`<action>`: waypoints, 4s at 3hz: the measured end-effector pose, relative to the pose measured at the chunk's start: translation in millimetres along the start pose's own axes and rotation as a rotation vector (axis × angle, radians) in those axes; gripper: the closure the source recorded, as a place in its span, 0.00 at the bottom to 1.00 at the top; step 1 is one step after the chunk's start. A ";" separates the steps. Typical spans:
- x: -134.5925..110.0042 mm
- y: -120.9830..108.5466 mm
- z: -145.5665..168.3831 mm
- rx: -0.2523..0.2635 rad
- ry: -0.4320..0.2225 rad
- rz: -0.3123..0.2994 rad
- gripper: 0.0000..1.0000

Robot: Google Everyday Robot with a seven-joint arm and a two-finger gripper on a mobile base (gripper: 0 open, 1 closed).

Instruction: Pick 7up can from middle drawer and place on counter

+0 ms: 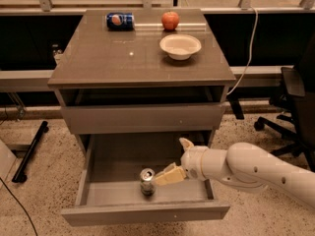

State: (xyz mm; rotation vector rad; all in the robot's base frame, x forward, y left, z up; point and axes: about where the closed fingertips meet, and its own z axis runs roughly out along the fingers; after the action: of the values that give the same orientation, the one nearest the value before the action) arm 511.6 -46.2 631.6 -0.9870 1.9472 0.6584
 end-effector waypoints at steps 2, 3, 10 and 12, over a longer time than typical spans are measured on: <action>56.8 -5.6 74.5 0.046 0.087 0.037 0.00; 76.8 -13.6 108.2 0.049 0.114 0.063 0.00; 2.7 -28.1 27.0 0.089 -0.053 0.076 1.00; -158.3 -94.1 -107.6 0.151 -0.125 -0.212 1.00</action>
Offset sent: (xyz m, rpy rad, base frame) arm 0.0274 0.0447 -0.1305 -0.1153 0.0928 -0.0614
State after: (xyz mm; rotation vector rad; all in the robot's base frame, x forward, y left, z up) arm 596.3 -115.5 814.8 -1.0154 1.7274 0.4362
